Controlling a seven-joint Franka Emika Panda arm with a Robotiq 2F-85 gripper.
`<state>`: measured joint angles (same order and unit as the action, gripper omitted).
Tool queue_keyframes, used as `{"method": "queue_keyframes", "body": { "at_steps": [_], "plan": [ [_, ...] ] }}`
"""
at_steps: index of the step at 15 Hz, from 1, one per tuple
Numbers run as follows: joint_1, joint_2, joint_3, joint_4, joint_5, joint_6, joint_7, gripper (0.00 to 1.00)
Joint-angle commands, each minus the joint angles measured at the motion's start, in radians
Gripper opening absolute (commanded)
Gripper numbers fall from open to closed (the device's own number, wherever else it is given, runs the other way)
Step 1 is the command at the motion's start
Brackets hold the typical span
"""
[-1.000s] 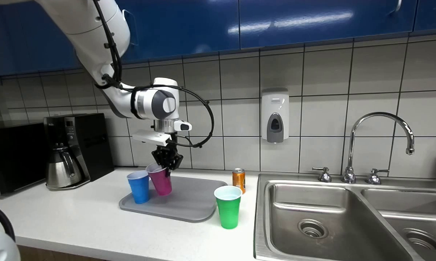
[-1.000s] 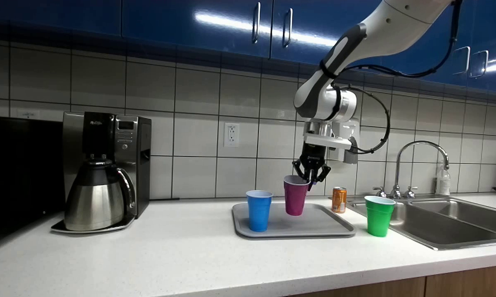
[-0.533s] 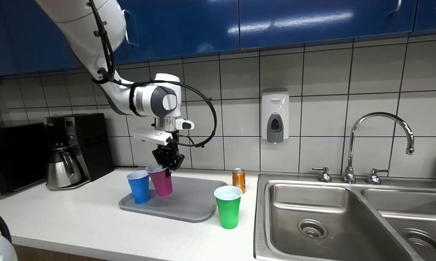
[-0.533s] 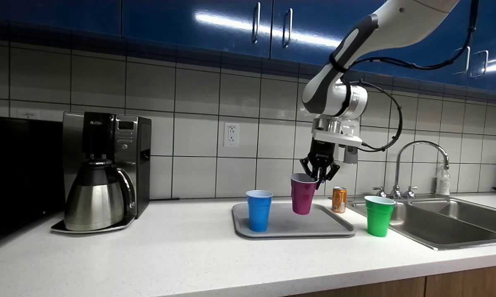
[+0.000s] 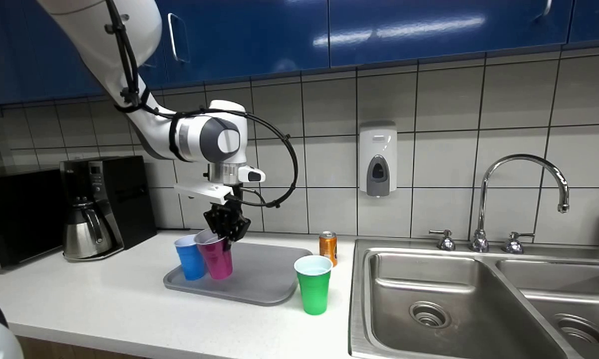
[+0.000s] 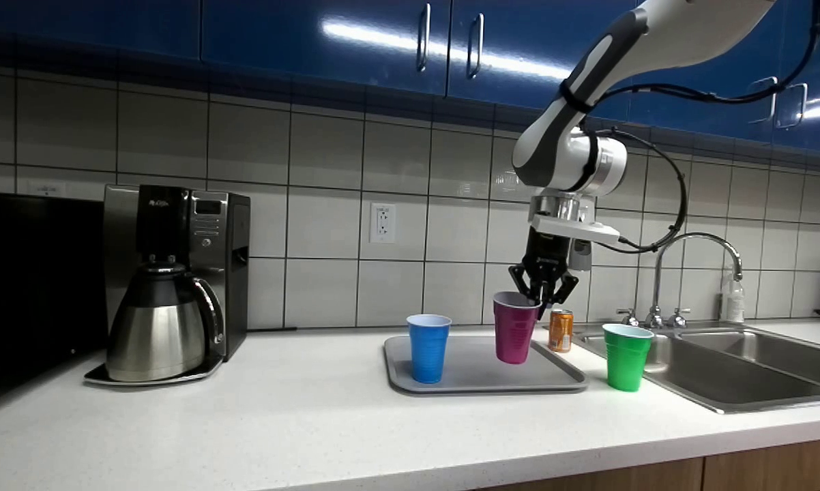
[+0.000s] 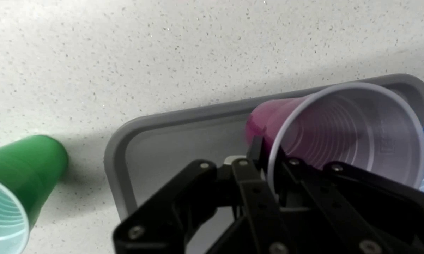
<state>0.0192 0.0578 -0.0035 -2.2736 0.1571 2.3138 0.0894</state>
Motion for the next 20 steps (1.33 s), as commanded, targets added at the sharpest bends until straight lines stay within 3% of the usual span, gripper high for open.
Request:
{"method": "queue_keyframes", "body": {
  "at_steps": [1,20],
  "plan": [
    [-0.015,-0.076,-0.004,-0.081,0.033,-0.009,-0.038,0.02],
    [-0.016,-0.102,-0.023,-0.222,0.073,-0.017,-0.031,0.02]
  ]
}}
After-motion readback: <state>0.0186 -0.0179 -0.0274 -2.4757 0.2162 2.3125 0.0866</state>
